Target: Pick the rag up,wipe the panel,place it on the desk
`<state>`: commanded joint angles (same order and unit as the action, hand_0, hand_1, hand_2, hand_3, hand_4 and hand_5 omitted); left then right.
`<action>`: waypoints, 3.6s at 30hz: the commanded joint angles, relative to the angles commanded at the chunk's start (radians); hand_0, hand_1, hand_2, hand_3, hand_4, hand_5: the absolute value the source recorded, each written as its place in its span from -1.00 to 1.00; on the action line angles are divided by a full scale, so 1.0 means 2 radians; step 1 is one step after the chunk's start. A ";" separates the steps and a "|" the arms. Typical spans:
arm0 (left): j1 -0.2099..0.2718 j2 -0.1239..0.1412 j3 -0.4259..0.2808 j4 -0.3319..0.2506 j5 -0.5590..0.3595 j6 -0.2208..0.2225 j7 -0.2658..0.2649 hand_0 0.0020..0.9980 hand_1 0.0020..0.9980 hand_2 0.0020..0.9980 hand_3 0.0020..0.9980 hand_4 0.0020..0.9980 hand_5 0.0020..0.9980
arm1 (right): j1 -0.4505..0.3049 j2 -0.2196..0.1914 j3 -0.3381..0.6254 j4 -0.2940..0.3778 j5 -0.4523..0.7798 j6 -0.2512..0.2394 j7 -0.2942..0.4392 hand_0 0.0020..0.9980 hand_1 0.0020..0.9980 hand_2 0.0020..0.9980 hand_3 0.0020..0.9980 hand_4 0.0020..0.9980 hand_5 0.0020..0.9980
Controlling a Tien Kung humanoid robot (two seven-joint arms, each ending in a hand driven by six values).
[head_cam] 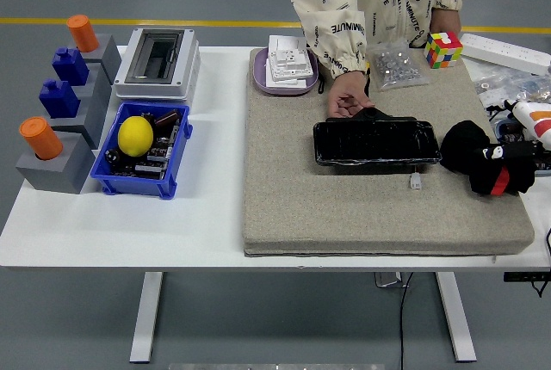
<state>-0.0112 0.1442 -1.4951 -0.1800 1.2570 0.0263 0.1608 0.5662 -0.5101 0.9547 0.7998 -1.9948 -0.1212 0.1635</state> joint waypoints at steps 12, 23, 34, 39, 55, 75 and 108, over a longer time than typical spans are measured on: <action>0.000 -0.002 0.000 0.000 -0.001 0.001 0.001 0.29 0.38 0.46 0.13 0.19 -0.07 | 0.001 0.015 0.011 -0.016 -0.010 0.002 0.000 0.57 0.47 0.65 0.64 1.00 0.19; -0.002 -0.003 0.003 0.000 -0.004 0.000 0.001 0.29 0.38 0.47 0.13 0.19 -0.07 | 0.000 0.033 0.006 -0.025 -0.016 0.001 0.002 0.57 0.47 0.65 0.64 1.00 0.19; -0.001 -0.006 0.010 0.000 -0.009 0.000 0.002 0.29 0.38 0.47 0.13 0.19 -0.07 | -0.007 0.046 0.008 -0.033 -0.021 -0.002 0.003 0.57 0.47 0.64 0.64 1.00 0.19; -0.002 -0.005 0.012 0.000 -0.009 0.000 0.002 0.29 0.38 0.47 0.13 0.19 -0.07 | -0.010 0.050 0.006 -0.036 -0.019 -0.005 0.006 0.57 0.47 0.64 0.64 1.00 0.19; -0.002 -0.005 0.012 0.000 -0.009 0.000 0.002 0.29 0.38 0.47 0.13 0.19 -0.07 | -0.013 0.052 0.004 -0.037 -0.007 -0.068 0.028 0.34 0.33 0.50 0.47 1.00 0.06; -0.004 -0.005 0.013 0.000 -0.012 0.000 0.000 0.29 0.39 0.47 0.13 0.19 -0.07 | -0.022 0.055 0.014 -0.058 -0.006 -0.066 0.033 0.30 0.30 0.47 0.44 1.00 0.04; -0.006 -0.006 0.013 0.000 -0.011 0.000 0.001 0.29 0.38 0.47 0.13 0.19 -0.07 | -0.014 0.076 0.032 -0.075 -0.014 -0.079 0.034 0.31 0.29 0.46 0.42 1.00 -0.09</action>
<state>-0.0224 0.1320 -1.4700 -0.1800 1.2351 0.0261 0.1635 0.5376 -0.3580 1.0195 0.6508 -2.0238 -0.2794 0.2324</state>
